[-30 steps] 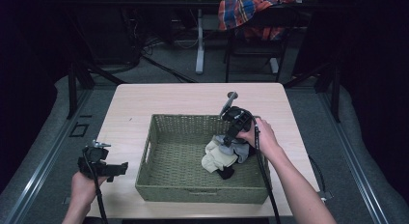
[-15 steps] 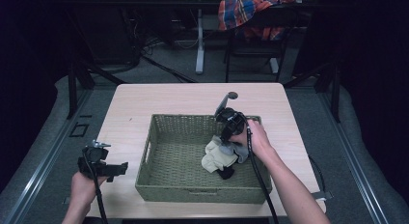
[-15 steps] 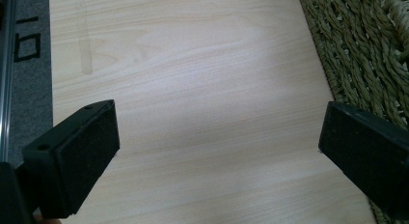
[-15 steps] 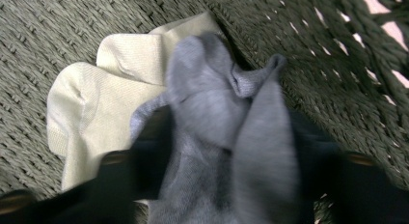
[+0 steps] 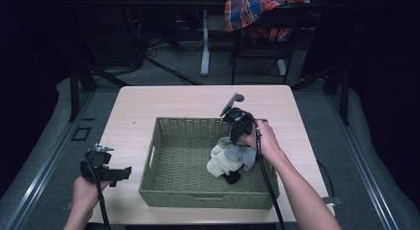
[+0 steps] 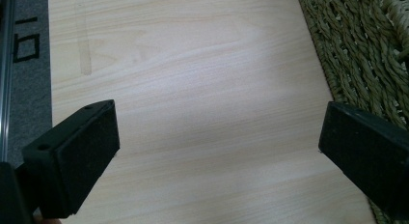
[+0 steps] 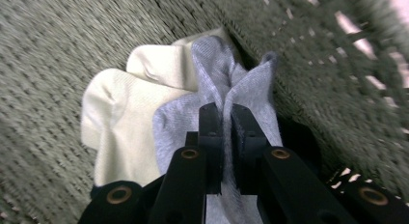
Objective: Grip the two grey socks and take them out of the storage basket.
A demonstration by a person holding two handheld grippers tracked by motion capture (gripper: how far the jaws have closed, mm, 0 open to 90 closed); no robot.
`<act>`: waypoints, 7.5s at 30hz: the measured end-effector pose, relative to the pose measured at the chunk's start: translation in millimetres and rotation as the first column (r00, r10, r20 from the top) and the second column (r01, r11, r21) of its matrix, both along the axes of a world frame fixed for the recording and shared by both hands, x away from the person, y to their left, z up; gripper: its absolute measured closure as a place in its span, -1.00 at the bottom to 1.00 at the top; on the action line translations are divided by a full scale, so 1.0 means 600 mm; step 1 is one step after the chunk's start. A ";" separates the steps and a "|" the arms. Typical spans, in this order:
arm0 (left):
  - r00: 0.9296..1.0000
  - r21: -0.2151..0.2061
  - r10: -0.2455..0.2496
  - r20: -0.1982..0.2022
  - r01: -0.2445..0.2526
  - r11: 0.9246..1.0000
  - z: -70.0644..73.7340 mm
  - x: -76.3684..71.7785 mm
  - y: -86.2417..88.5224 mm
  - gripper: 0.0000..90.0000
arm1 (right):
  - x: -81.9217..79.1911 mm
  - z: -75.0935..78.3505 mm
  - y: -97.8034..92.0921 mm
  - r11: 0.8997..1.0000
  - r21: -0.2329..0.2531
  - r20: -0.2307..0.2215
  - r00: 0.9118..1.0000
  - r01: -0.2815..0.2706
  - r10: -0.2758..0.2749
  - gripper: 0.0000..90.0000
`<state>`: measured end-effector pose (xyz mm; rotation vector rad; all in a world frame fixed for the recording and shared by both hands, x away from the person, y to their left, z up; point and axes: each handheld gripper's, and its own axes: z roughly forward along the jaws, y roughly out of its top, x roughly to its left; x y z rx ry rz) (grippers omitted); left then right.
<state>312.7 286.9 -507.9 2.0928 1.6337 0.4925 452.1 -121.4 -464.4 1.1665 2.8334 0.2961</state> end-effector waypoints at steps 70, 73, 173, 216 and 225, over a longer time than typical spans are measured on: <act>1.000 -0.006 0.007 0.001 -0.007 1.000 0.000 -0.001 -0.002 -0.98 | -0.050 0.199 -0.224 0.982 0.110 0.098 0.981 0.154 -0.165 0.86; 1.000 -0.006 0.007 0.001 -0.007 1.000 0.000 -0.001 -0.002 -0.98 | -0.051 0.195 -0.237 0.980 0.107 0.097 0.979 0.170 -0.180 0.86; 1.000 -0.026 -0.009 0.015 0.009 1.000 0.003 0.004 -0.001 -0.99 | -0.089 0.085 -0.250 0.968 0.211 0.076 0.985 0.133 -0.152 -1.00; 1.000 -0.024 -0.017 0.013 0.017 1.000 0.003 0.004 -0.004 -0.99 | -0.092 -0.004 -0.026 0.995 -0.008 0.001 0.995 -0.102 0.103 -0.09; 1.000 -0.024 -0.017 0.014 0.018 1.000 0.004 0.004 -0.003 -0.99 | -0.087 -0.024 -0.026 0.994 -0.079 -0.003 0.997 -0.081 0.081 0.40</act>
